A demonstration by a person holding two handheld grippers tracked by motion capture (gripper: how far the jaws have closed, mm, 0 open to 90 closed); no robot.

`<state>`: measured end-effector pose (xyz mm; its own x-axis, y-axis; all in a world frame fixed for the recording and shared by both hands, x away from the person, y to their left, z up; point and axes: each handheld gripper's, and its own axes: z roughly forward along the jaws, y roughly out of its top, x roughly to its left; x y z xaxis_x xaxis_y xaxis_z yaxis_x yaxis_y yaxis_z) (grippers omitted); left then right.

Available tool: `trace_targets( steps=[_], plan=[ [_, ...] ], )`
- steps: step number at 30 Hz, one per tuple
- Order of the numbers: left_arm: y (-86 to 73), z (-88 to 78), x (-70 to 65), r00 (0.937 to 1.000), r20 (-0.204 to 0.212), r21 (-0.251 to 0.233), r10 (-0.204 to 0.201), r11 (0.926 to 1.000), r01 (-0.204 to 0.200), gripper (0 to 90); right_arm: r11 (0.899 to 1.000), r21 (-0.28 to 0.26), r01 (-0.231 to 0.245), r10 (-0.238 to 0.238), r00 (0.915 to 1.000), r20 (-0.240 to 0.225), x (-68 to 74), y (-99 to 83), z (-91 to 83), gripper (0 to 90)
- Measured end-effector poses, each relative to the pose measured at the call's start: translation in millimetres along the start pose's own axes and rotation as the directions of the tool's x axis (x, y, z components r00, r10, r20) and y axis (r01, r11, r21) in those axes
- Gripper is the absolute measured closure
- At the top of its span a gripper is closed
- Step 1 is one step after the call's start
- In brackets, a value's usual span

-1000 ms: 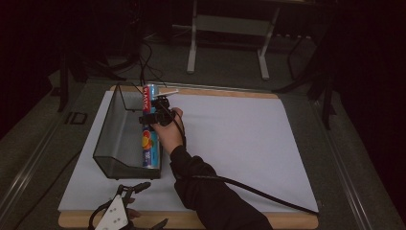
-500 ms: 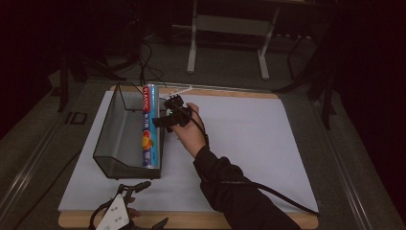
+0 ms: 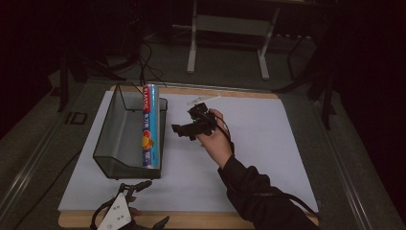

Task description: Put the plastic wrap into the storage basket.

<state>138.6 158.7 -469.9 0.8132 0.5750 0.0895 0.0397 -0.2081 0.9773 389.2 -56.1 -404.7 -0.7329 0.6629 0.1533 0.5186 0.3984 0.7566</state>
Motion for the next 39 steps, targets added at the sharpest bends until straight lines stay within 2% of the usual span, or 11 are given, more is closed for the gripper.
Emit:
trace_targets(
  steps=[3,9,16,18,23,28,34,37,39],
  plan=[
    [-0.1,0.5,-0.2,1.0000,0.000,0.004,0.003,1.0000,-0.003,0.5,1.000,0.007,0.011,-0.011,0.9999,0.000,-2.7,-9.6,-8.2,13.1],
    [-0.1,1.5,0.2,1.0000,0.000,0.004,0.000,1.0000,0.000,0.5,0.999,-0.015,0.031,-0.030,0.9995,0.007,-6.5,-29.8,-27.2,13.2],
    [-0.2,2.4,0.2,1.0000,0.001,0.006,0.000,1.0000,0.000,0.5,1.000,-0.006,0.030,-0.030,0.9995,-0.005,-13.4,-49.1,-41.0,13.2],
    [-0.1,2.6,0.2,1.0000,0.001,0.006,-0.001,1.0000,0.001,0.5,1.000,-0.009,0.015,-0.016,0.9996,-0.025,-14.9,-54.4,-45.1,13.2],
    [0.0,2.8,-0.4,1.0000,0.002,0.007,0.003,1.0000,-0.003,0.5,0.999,-0.028,0.029,-0.030,0.9992,-0.028,-12.9,-66.6,-54.3,13.3],
    [0.0,2.8,-0.2,1.0000,0.002,0.008,0.003,1.0000,-0.003,0.5,0.999,-0.038,0.015,-0.017,0.9982,-0.058,-13.2,-82.9,-64.9,13.3],
    [0.0,3.4,-0.8,1.0000,0.003,0.010,0.006,0.9999,-0.006,0.5,0.999,-0.037,0.014,-0.015,0.9994,-0.030,-18.4,-102.7,-75.4,13.5],
    [-0.1,3.6,-0.5,1.0000,0.004,0.009,0.005,0.9999,-0.005,0.5,1.000,-0.021,-0.001,0.001,1.0000,-0.006,-22.6,-113.2,-79.1,13.5],
    [-0.1,3.6,-0.5,1.0000,0.004,0.009,0.005,0.9999,-0.005,0.5,1.000,-0.015,-0.014,0.014,0.9999,-0.007,-25.5,-119.5,-80.8,13.5]
  ],
)
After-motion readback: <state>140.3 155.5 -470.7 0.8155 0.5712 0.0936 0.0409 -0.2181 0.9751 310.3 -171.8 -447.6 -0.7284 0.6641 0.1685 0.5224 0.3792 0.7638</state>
